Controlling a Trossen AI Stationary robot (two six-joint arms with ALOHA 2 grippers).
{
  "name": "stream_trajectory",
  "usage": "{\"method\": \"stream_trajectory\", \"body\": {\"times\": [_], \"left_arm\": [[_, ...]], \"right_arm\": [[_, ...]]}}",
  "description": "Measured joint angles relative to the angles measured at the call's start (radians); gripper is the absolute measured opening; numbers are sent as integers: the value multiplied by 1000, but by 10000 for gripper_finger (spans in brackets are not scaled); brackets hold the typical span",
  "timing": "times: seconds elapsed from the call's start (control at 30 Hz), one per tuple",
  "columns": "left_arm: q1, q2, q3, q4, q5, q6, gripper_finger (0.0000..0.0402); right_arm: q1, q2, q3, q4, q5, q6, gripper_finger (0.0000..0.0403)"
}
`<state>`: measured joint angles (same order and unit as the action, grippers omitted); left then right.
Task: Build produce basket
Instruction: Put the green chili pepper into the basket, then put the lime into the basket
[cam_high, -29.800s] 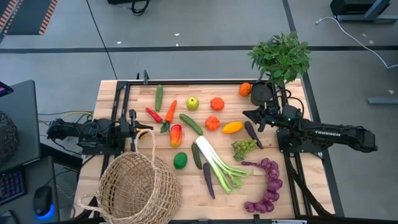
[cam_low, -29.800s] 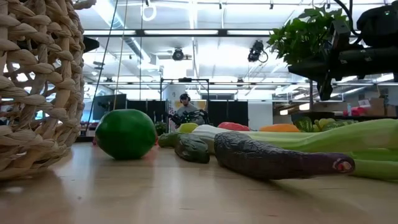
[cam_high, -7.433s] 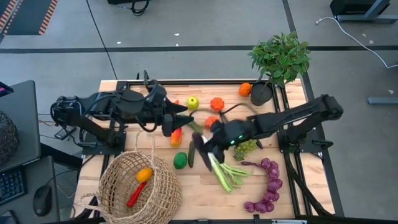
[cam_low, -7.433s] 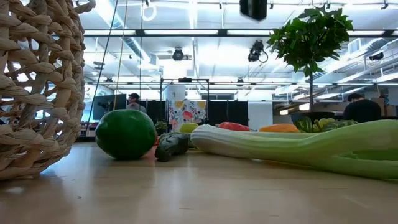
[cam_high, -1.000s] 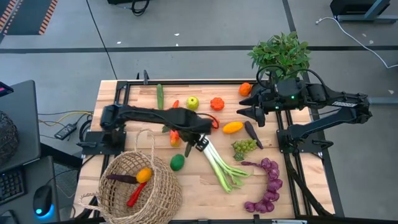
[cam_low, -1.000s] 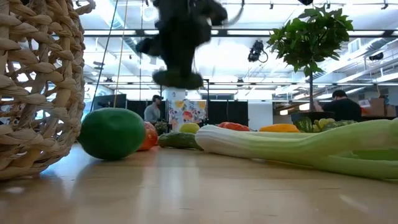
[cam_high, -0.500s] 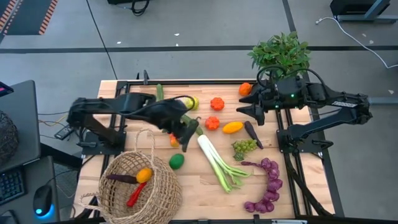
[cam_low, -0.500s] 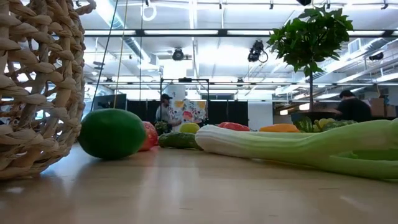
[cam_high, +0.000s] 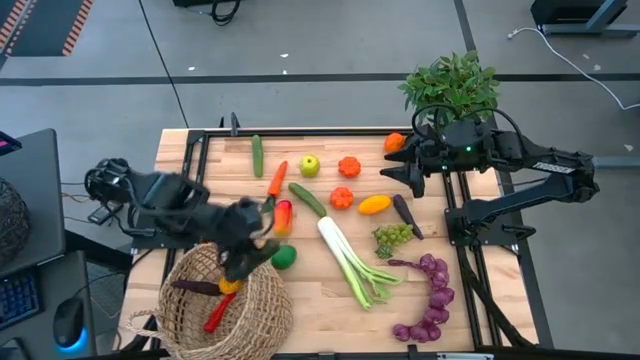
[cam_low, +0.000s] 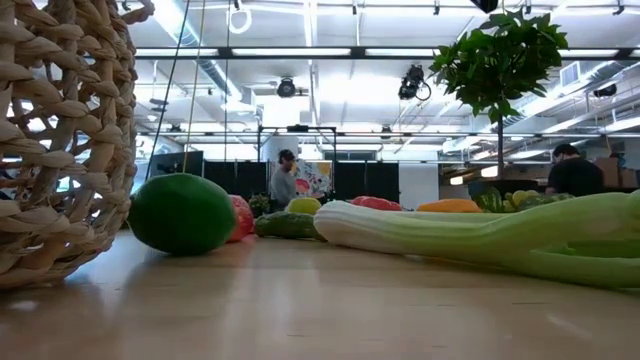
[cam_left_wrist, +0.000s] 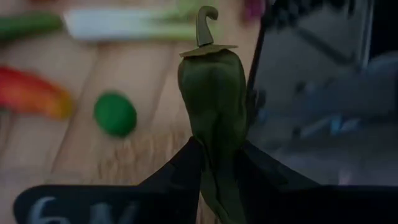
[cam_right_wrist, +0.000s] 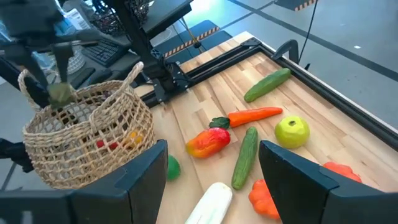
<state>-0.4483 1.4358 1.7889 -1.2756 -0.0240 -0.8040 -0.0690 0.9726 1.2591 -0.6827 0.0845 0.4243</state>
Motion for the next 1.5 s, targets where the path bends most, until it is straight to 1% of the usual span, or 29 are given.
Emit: {"method": "stream_trajectory", "body": {"times": [0.13, 0.27, 0.4, 0.5, 0.67, 0.73, 0.83, 0.93, 1.03, 1.23, 1.37, 1.5], "left_arm": [[-95, -3, 0, -111, 4, -24, 87], [-171, -3, 0, -153, 3, -50, 88], [-237, -4, 0, -206, 3, -47, 105], [-269, -4, 0, -259, 3, -48, 142], [-297, -4, 0, -295, -1, -43, 240], [-297, -3, 0, -293, -25, -41, 276], [-256, -4, 0, -246, -69, -44, 314], [-177, -3, 0, -158, -114, -35, 329], [-85, 18, 0, -81, -126, 23, 329], [70, 113, 0, -13, -124, 112, 319], [143, 198, 0, 55, -89, 231, 319], [207, 297, -1, 60, -34, 247, 319]], "right_arm": [[0, 0, 0, 0, 0, 2, 256], [0, 0, 0, 0, 2, 7, 256], [0, 5, 0, -1, 46, 54, 256], [0, 11, 0, 0, 56, 84, 256], [1, 23, 0, -1, 53, 134, 256], [7, 25, 0, -3, 52, 134, 256], [9, 25, 0, -2, 49, 134, 256], [9, 25, 0, -2, 49, 133, 256], [8, 25, 0, -2, 49, 121, 256], [8, 25, 0, -3, 34, 98, 256], [8, 25, 0, -7, 7, 96, 256], [8, 25, 0, -31, -22, 67, 256]]}}
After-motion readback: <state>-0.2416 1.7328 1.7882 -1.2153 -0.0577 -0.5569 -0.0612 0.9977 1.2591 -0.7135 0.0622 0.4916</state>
